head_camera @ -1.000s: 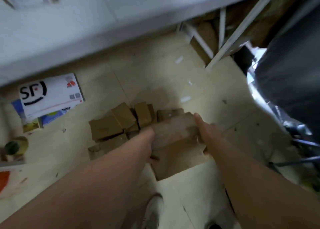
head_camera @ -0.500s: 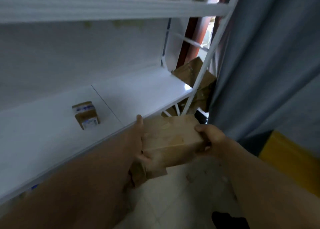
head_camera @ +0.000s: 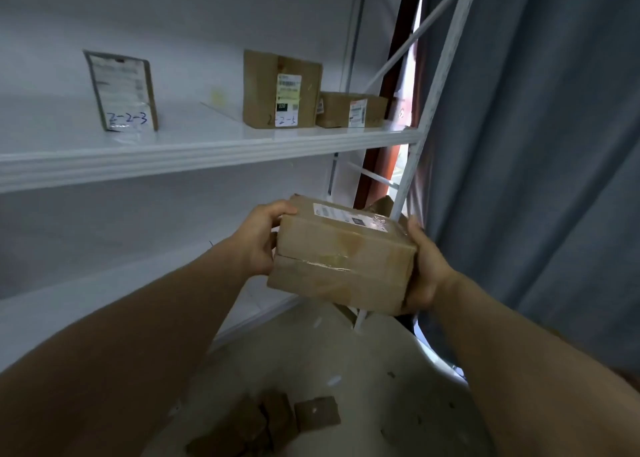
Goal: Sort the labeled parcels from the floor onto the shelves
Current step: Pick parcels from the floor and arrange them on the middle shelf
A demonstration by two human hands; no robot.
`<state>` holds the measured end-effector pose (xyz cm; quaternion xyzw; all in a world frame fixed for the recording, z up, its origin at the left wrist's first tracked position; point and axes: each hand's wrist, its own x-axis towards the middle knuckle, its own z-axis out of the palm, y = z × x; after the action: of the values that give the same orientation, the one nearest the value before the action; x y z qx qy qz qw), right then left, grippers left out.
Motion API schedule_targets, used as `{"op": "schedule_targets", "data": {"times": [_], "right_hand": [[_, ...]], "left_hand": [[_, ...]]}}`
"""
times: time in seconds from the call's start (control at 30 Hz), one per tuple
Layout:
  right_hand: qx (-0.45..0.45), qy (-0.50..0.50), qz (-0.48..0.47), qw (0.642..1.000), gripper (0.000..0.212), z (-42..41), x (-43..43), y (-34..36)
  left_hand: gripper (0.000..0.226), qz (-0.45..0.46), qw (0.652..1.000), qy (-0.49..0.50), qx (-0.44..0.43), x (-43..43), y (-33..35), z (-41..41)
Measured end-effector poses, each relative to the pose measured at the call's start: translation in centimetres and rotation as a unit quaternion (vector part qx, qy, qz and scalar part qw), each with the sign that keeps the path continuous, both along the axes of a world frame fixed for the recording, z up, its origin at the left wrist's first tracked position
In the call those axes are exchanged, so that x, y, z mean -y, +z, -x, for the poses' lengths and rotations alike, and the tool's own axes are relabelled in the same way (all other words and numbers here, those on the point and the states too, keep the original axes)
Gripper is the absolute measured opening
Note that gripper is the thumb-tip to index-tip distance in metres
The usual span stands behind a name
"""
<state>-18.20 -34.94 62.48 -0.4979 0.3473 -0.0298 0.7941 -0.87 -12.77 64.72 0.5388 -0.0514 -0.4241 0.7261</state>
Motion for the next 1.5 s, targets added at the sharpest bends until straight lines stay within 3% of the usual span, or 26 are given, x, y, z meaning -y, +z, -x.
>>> {"op": "schedule_targets", "data": {"times": [0.1, 0.17, 0.3, 0.43, 0.53, 0.6, 0.67, 0.77, 0.9, 1.0, 1.2, 1.27, 1.33, 1.43, 1.5], "right_hand": [[0.011, 0.063, 0.038, 0.997, 0.059, 0.4, -0.6, 1.8], [0.049, 0.07, 0.058, 0.995, 0.048, 0.2, -0.8, 2.5], [0.12, 0.058, 0.064, 0.989, 0.046, -0.4, -2.6, 3.9], [0.175, 0.074, 0.05, 0.98, 0.048, -0.8, -3.7, 5.3], [0.205, 0.093, 0.065, 0.972, 0.041, -1.1, -3.8, 7.1], [0.188, 0.101, 0.102, 0.972, 0.052, -1.5, -3.8, 8.7], [0.141, 0.121, 0.197, 0.963, 0.078, -1.9, -3.9, 9.9], [0.099, 0.201, 0.323, 0.919, 0.104, -2.3, -4.7, 11.3], [0.113, 0.313, 0.351, 0.875, 0.114, -3.0, -7.5, 13.1], [0.158, 0.363, 0.288, 0.872, 0.132, -3.7, -8.5, 13.4], [0.204, 0.42, 0.203, 0.861, 0.099, -4.6, -8.9, 14.1], [0.207, 0.4, 0.179, 0.875, 0.069, -5.1, -8.7, 14.1], [0.197, 0.371, 0.162, 0.893, 0.034, -5.6, -8.1, 13.7], [0.191, 0.337, 0.159, 0.908, 0.031, -6.2, -6.8, 13.0], [0.206, 0.324, 0.16, 0.909, 0.037, -6.6, -6.6, 13.2]], "left_hand": [[0.063, 0.053, 0.995, -0.011, 0.078, -2.2, 1.3, 0.5], [0.063, 0.088, 0.991, -0.003, 0.1, -3.6, 2.0, 0.7], [0.061, 0.082, 0.99, -0.058, 0.103, -5.8, 3.9, 1.6], [0.073, 0.058, 0.985, -0.042, 0.16, -7.1, 5.4, 1.8], [0.097, 0.044, 0.972, -0.023, 0.232, -7.5, 7.7, 1.5], [0.113, -0.017, 0.957, -0.038, 0.287, -7.8, 9.3, 1.4], [0.119, -0.068, 0.937, -0.078, 0.333, -8.0, 10.6, 1.4], [0.12, -0.118, 0.912, -0.121, 0.374, -8.3, 12.5, 1.5], [0.113, -0.15, 0.898, -0.18, 0.374, -8.6, 14.5, 1.5], [0.108, -0.154, 0.892, -0.23, 0.359, -8.6, 15.9, 1.4], [0.093, -0.153, 0.887, -0.261, 0.349, -9.1, 17.3, 0.7], [0.082, -0.153, 0.895, -0.232, 0.35, -9.0, 17.2, 0.8], [0.086, -0.168, 0.898, -0.17, 0.369, -9.0, 17.0, 1.0], [0.115, -0.226, 0.885, -0.081, 0.4, -10.0, 16.2, 0.6], [0.116, -0.221, 0.903, -0.063, 0.363, -11.6, 15.3, 0.3]]}}
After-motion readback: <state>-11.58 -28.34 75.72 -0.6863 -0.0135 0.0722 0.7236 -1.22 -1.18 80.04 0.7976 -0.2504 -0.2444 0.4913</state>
